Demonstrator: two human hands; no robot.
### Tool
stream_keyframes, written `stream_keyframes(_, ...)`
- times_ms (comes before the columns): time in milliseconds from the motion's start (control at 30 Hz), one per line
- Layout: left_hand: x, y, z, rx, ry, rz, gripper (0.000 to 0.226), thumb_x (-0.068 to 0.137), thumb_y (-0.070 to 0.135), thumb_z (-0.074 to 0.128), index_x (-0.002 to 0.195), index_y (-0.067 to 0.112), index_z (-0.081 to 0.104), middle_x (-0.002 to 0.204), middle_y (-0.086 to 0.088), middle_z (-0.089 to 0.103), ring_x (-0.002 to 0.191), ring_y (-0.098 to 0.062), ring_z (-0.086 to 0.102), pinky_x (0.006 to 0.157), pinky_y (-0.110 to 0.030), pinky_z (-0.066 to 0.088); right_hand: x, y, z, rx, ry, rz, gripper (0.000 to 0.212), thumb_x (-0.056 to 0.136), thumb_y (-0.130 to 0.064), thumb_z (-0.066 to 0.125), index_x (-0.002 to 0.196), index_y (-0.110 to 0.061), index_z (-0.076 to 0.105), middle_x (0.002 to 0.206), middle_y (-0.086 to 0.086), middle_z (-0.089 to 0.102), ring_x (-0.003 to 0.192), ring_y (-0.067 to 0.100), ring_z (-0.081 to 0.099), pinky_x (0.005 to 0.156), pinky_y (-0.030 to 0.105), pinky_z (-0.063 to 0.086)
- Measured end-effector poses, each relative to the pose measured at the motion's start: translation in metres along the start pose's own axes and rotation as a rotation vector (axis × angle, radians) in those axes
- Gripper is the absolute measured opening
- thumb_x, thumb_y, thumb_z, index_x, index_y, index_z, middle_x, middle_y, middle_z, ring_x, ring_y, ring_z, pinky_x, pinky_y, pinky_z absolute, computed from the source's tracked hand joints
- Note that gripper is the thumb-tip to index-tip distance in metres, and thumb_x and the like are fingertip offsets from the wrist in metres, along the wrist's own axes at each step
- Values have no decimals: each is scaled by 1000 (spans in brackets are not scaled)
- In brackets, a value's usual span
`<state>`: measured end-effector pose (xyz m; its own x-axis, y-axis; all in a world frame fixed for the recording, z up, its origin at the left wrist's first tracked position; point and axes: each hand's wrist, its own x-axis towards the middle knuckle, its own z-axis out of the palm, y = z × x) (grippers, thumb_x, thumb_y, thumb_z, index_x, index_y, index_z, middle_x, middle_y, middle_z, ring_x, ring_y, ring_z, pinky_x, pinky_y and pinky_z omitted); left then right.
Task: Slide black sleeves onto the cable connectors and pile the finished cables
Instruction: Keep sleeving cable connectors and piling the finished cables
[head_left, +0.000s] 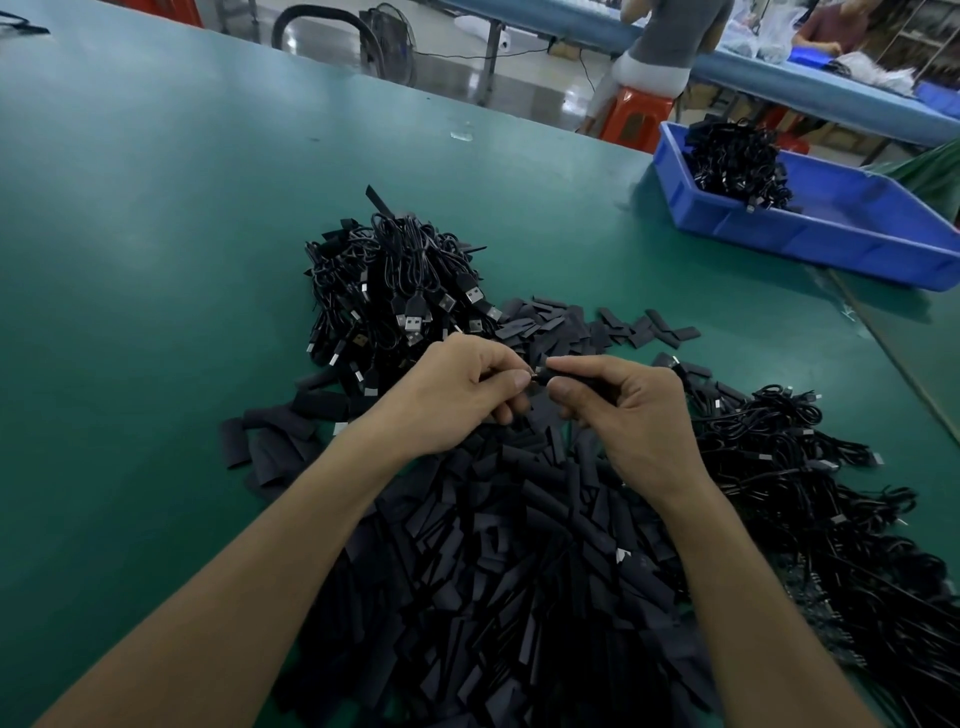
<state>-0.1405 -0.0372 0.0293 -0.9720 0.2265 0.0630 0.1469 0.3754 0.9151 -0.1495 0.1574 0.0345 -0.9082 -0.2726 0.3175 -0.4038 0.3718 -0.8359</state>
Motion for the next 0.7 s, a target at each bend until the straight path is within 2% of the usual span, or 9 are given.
stream_keyframes(100,1,-1,1,25,17,2,17,100,16,58,92,23,71,75,7,73,67,-3,69,60,-13,48,-1,1,0,-10,19,3,27,88,-10,74,96,-36,73,79,-17,74,64,7,69,64,14,51)
stream_keyframes(200,1,-3,1,62,49,7,19,99,23,62,83,30,70,74,10,74,65,-2,69,59,-15,48,-2,0,-1,8,29,2,26,88,-8,74,95,-34,74,78,-13,75,63,8,69,62,13,51)
stream_keyframes(400,-1,0,3,95,45,31,23,99,22,62,79,32,68,72,16,72,62,-1,68,59,-14,52,0,-2,-1,-27,-24,22,30,86,-11,76,99,-38,72,80,-15,75,66,8,69,67,17,53)
stream_keyframes(467,-1,-1,3,69,55,25,20,99,22,62,81,27,70,72,13,73,62,-3,68,62,-20,56,0,-2,0,-7,2,32,29,85,-12,77,101,-36,72,83,-13,76,68,8,70,69,19,54)
stream_keyframes(567,0,-1,3,30,80,6,19,98,23,62,83,23,73,71,8,74,62,-6,69,64,-28,59,-1,-1,5,8,148,68,33,81,-19,82,107,-37,70,82,-9,74,75,11,71,73,25,58)
stream_keyframes(700,1,-2,9,-22,146,-9,21,98,24,62,81,20,73,69,8,73,60,-7,69,60,-21,54,-1,0,17,98,401,106,26,79,-21,84,97,-33,70,81,-10,75,78,8,73,78,34,62)
